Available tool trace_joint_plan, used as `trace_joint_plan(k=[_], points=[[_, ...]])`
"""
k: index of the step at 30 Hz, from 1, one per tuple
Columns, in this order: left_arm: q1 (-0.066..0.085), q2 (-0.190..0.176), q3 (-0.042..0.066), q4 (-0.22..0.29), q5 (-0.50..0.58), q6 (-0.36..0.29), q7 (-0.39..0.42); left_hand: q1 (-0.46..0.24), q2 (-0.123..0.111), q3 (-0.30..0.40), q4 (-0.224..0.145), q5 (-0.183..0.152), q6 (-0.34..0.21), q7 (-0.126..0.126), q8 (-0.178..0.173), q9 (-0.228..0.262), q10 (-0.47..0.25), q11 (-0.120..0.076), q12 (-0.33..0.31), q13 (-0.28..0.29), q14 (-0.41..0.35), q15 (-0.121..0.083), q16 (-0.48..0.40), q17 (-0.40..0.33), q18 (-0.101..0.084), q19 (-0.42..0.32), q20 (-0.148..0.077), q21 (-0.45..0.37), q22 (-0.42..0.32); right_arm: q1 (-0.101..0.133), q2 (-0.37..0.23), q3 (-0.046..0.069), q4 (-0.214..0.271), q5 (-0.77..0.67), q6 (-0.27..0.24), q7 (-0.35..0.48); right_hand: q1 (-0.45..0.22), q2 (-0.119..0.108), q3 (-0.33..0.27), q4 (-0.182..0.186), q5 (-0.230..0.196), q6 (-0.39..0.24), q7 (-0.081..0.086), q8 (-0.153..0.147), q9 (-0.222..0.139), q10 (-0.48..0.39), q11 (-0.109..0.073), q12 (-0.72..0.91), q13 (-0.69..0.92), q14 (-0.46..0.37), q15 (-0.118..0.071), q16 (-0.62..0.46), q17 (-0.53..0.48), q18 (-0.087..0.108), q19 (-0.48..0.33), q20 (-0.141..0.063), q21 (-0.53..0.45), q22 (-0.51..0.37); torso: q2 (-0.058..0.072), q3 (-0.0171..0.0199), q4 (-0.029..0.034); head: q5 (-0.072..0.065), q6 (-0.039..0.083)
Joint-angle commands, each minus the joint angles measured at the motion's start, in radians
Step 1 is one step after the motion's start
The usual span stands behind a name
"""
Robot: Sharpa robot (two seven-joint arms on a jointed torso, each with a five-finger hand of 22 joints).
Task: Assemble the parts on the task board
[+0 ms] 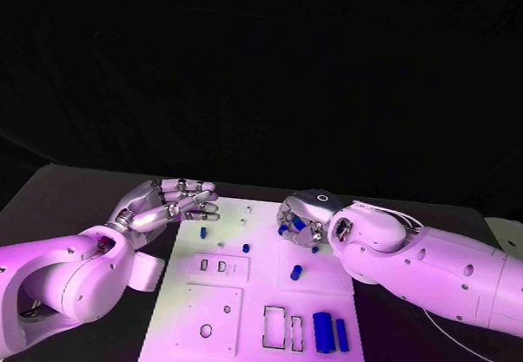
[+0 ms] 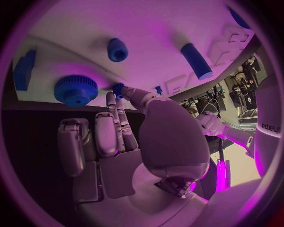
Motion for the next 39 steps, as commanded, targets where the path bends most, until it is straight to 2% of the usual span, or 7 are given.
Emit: trace_joint_plan(k=[1,9,12,18,28,32,39], points=[[0.003,0.0,0.001,0.006,-0.004,0.022,0.003,-0.002,-0.003,0.006,0.002,0.002,-0.002,0.022,-0.004,-0.002,0.001,0.008,-0.005,-0.001,0.003,0.001,-0.003,0.001,0.005,0.006,0.002,0.0,-0.001,0.0,0.007,0.0,-0.006,-0.005,0.029,-0.01,0.001,0.011,0.001,0.006,-0.003,0.009,0.001,0.008,0.002,0.008,-0.002,0.001,0.002,0.028,0.005,0.004,-0.001,-0.004,0.04,0.001,0.004,0.15,0.002,-0.0001,0.002,0.0,-0.004],[0.007,-0.004,0.001,0.009,-0.004,0.023,0.003,-0.004,-0.003,0.007,0.002,0.002,-0.003,0.022,-0.005,-0.002,0.001,0.008,-0.007,-0.001,0.003,0.001,-0.004,0.002,0.005,0.006,0.002,-0.001,-0.002,0.0,0.014,0.0,-0.013,-0.007,0.034,-0.015,0.007,0.021,0.005,0.005,-0.004,0.027,-0.007,0.02,0.013,0.025,-0.008,0.006,0.008,0.027,0.0,0.009,0.001,-0.005,0.042,-0.002,0.007,0.155,0.003,-0.0008,0.0014,0.001,-0.009],[0.008,-0.005,0.001,0.01,-0.003,0.023,0.003,-0.004,-0.003,0.007,0.002,0.002,-0.003,0.022,-0.005,-0.002,0.001,0.008,-0.007,-0.001,0.003,0.001,-0.004,0.002,0.005,0.006,0.002,-0.001,-0.002,0.0,0.013,0.0,-0.012,-0.009,0.018,-0.017,0.011,0.027,0.007,0.004,-0.005,0.034,-0.01,0.026,0.019,0.034,-0.012,0.008,0.012,0.027,-0.003,0.012,0.002,-0.005,0.043,-0.005,0.008,0.158,0.003,-0.0012,0.0007,0.001,-0.009],[0.009,-0.005,0.001,0.009,-0.001,0.023,0.003,-0.004,-0.003,0.007,0.002,0.002,-0.003,0.022,-0.005,-0.002,0.001,0.008,-0.007,-0.001,0.003,0.001,-0.004,0.002,0.005,0.006,0.002,-0.001,-0.002,0.0,0.003,0.0,0.0,-0.01,-0.058,-0.014,0.033,0.052,0.011,-0.009,-0.014,0.062,-0.025,0.052,0.043,0.076,-0.028,0.021,0.028,0.029,-0.016,0.02,0.006,-0.011,0.057,-0.016,0.02,0.182,0.003,-0.0004,0.0009,0.002,-0.008],[0.009,-0.006,0.001,0.002,0.002,0.022,0.005,-0.004,-0.002,0.008,0.001,0.002,-0.002,0.023,-0.005,-0.002,0.001,0.009,-0.008,-0.001,0.003,0.002,-0.005,0.002,0.005,0.006,0.002,-0.001,-0.002,0.001,-0.001,0.007,0.026,-0.007,-0.185,-0.023,0.034,0.055,0.009,-0.013,-0.015,0.07,-0.029,0.061,0.054,0.088,-0.032,0.024,0.034,0.03,-0.02,0.024,0.009,-0.013,0.064,-0.02,0.026,0.193,0.003,-0.0017,0.0002,0.002,0.007],[0.01,-0.006,0.001,0.001,0.002,0.022,0.006,-0.004,-0.002,0.008,0.001,0.002,-0.002,0.023,-0.005,-0.002,0.001,0.009,-0.008,-0.001,0.003,0.002,-0.005,0.002,0.005,0.006,0.002,-0.001,-0.002,0.004,0.018,0.009,0.011,-0.011,-0.204,-0.031,0.034,0.055,0.009,-0.013,-0.015,0.07,-0.029,0.062,0.055,0.089,-0.032,0.024,0.034,0.03,-0.02,0.024,0.01,-0.014,0.065,-0.02,0.027,0.195,0.006,-0.0016,0.001,0.002,0.012],[0.01,-0.004,0.001,0.002,0.002,0.023,0.006,-0.004,-0.002,0.008,0.001,0.002,-0.002,0.023,-0.005,-0.002,0.001,0.009,-0.008,-0.001,0.003,0.002,-0.005,0.002,0.005,0.006,0.002,-0.001,-0.002,0.006,0.064,0.01,-0.029,-0.009,-0.224,-0.039,0.033,0.053,0.008,-0.013,-0.015,0.068,-0.028,0.062,0.056,0.088,-0.032,0.022,0.035,0.03,-0.02,0.025,0.01,-0.013,0.065,-0.021,0.027,0.194,0.008,-0.0022,0.0049,0.004,0.01]])
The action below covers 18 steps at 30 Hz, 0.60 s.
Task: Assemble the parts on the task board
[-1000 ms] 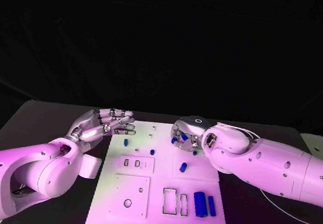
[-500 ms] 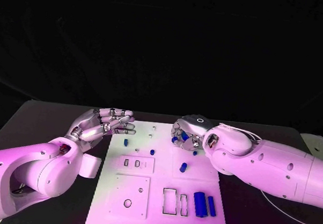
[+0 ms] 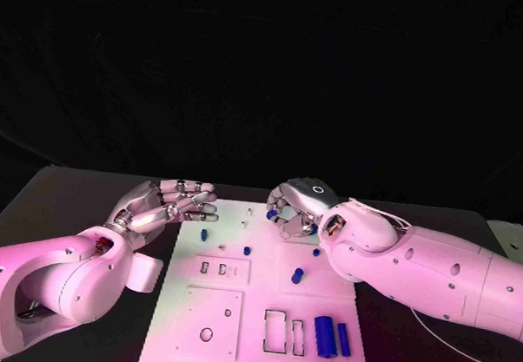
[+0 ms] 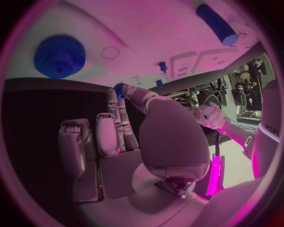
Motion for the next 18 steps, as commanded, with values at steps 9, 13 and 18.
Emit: trace_joint_plan(k=[9,13,18], points=[[0.006,0.006,0.001,0.003,0.001,0.017,0.008,-0.003,-0.001,0.007,-0.003,0.002,-0.002,0.023,-0.006,-0.001,0.002,0.009,-0.005,-0.001,0.003,0.002,-0.005,0.002,0.005,0.006,0.003,-0.002,-0.002,0.002,0.069,0.001,-0.062,-0.006,-0.049,-0.027,0.0,0.009,-0.002,-0.005,0.006,-0.002,0.002,0.002,0.018,0.001,0.003,0.0,0.002,0.029,-0.003,0.008,0.002,-0.014,0.058,-0.007,0.004,0.195,0.005,-0.0008,0.005,0.006,0.004],[0.011,0.006,0.001,0.005,0.001,0.015,0.009,-0.003,-0.001,0.007,-0.003,0.002,-0.002,0.023,-0.006,-0.002,0.002,0.009,-0.005,-0.001,0.003,0.002,-0.006,0.002,0.005,0.006,0.003,-0.002,-0.002,0.001,0.09,0.001,-0.083,-0.001,-0.044,-0.025,-0.002,0.008,-0.003,-0.004,0.005,-0.005,0.003,0.001,0.02,-0.001,0.004,-0.003,0.003,0.029,-0.003,0.009,0.002,-0.014,0.058,-0.007,0.004,0.195,0.009,-0.0011,0.0069,0.007,0.002],[0.015,0.005,0.001,0.008,0.001,0.014,0.009,-0.003,-0.001,0.007,-0.003,0.002,-0.002,0.023,-0.006,-0.002,0.002,0.009,-0.005,-0.001,0.003,0.002,-0.006,0.002,0.005,0.006,0.003,-0.002,-0.002,0.0,0.107,0.001,-0.101,0.002,-0.042,-0.028,-0.004,0.008,-0.003,-0.003,0.004,-0.007,0.004,0.0,0.02,-0.003,0.005,-0.004,0.003,0.029,-0.002,0.009,0.002,-0.014,0.058,-0.007,0.004,0.195,0.014,-0.0018,0.009,0.008,0.004]])
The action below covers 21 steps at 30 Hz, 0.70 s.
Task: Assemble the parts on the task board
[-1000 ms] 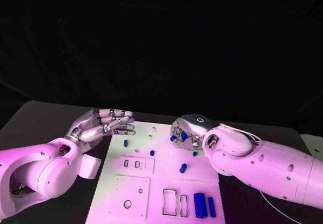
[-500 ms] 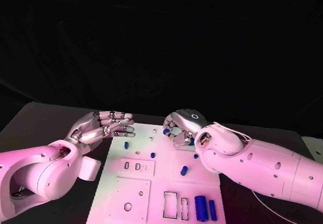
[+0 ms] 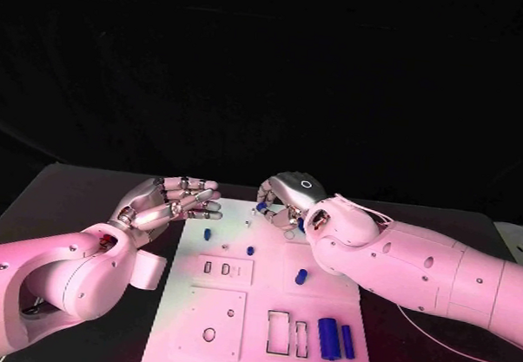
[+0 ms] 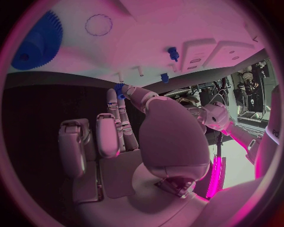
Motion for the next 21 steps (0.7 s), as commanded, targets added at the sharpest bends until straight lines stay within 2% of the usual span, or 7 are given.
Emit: trace_joint_plan(k=[1,7,21], points=[[0.004,0.001,0.001,0.006,0.001,0.013,0.009,-0.003,-0.001,0.004,0.0,0.002,-0.002,0.023,-0.006,-0.002,0.002,0.009,-0.005,-0.001,0.003,0.002,-0.006,0.001,0.005,0.006,0.003,-0.002,-0.001,-0.001,0.01,0.0,-0.012,0.0,-0.003,-0.01,-0.004,0.008,-0.002,-0.003,0.001,-0.004,0.003,0.003,0.02,-0.003,0.005,-0.002,0.0,0.029,-0.002,0.005,0.0,-0.014,0.058,-0.007,0.005,0.196,0.006,-0.0009,0.0034,0.0,0.001],[0.008,0.001,0.001,0.008,0.001,0.013,0.009,-0.003,-0.001,0.004,0.0,0.002,-0.002,0.023,-0.006,-0.002,0.002,0.009,-0.005,-0.001,0.003,0.002,-0.006,0.001,0.005,0.006,0.003,-0.002,-0.001,-0.002,0.026,0.0,-0.031,0.003,0.003,-0.009,-0.005,0.007,-0.003,-0.003,0.001,-0.005,0.004,0.003,0.021,-0.004,0.005,-0.003,0.001,0.029,-0.002,0.005,0.0,-0.013,0.057,-0.007,0.004,0.194,0.01,-0.0036,0.0086,-0.004,0.002],[0.016,0.0,0.001,0.01,0.001,0.011,0.01,-0.003,-0.002,0.006,-0.002,0.002,-0.002,0.023,-0.006,-0.002,0.002,0.009,-0.007,-0.001,0.003,0.002,-0.007,0.001,0.005,0.006,0.003,-0.003,-0.002,-0.008,0.047,-0.001,-0.055,0.015,0.024,-0.001,-0.009,0.005,-0.004,-0.001,-0.002,-0.01,0.005,0.001,0.023,-0.006,0.006,-0.006,0.002,0.028,-0.001,0.005,-0.002,-0.013,0.056,-0.006,0.003,0.192,0.014,-0.0047,0.0097,-0.003,-0.002]])
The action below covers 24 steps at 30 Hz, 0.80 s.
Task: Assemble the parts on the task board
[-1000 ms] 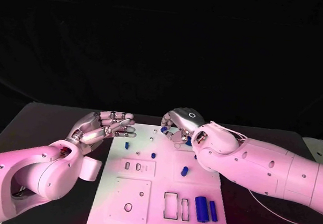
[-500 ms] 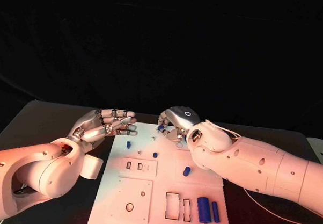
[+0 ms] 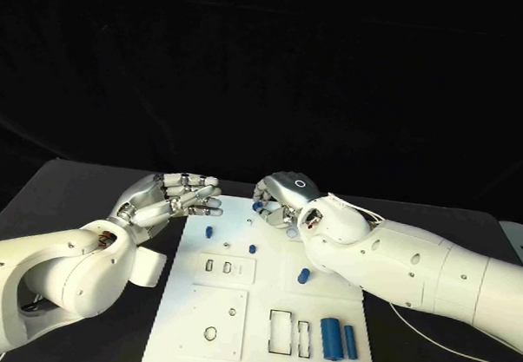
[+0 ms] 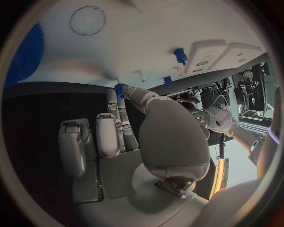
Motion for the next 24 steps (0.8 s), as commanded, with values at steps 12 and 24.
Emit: trace_joint_plan(k=[12,24], points=[[0.007,0.003,0.001,0.003,0.001,0.011,0.008,-0.003,-0.002,0.006,-0.002,0.002,-0.002,0.023,-0.006,-0.001,-0.001,0.005,-0.007,-0.001,0.003,0.002,-0.003,0.002,0.005,0.006,0.003,-0.003,-0.001,-0.002,0.015,-0.001,-0.019,0.007,0.028,-0.001,-0.027,-0.008,-0.001,0.011,-0.004,-0.044,0.02,-0.02,0.016,-0.038,0.017,-0.022,-0.001,0.022,0.011,-0.002,-0.02,-0.007,0.038,0.002,-0.011,0.167,0.002,-0.0012,0.0001,0.001,-0.004],[0.009,0.002,0.001,0.003,0.001,0.01,0.008,-0.004,-0.002,0.007,-0.003,0.002,-0.002,0.024,-0.007,-0.001,-0.001,0.006,-0.009,-0.001,0.003,0.002,-0.005,0.002,0.005,0.006,0.003,-0.003,-0.002,-0.002,0.023,-0.002,-0.031,0.013,0.03,-0.002,-0.067,-0.062,-0.044,0.049,-0.079,-0.159,0.044,-0.106,0.0,-0.127,0.043,-0.019,-0.004,0.004,0.034,-0.029,-0.085,0.009,-0.007,0.028,-0.052,0.103,0.003,0.0001,-0.0021,0.01,-0.006]])
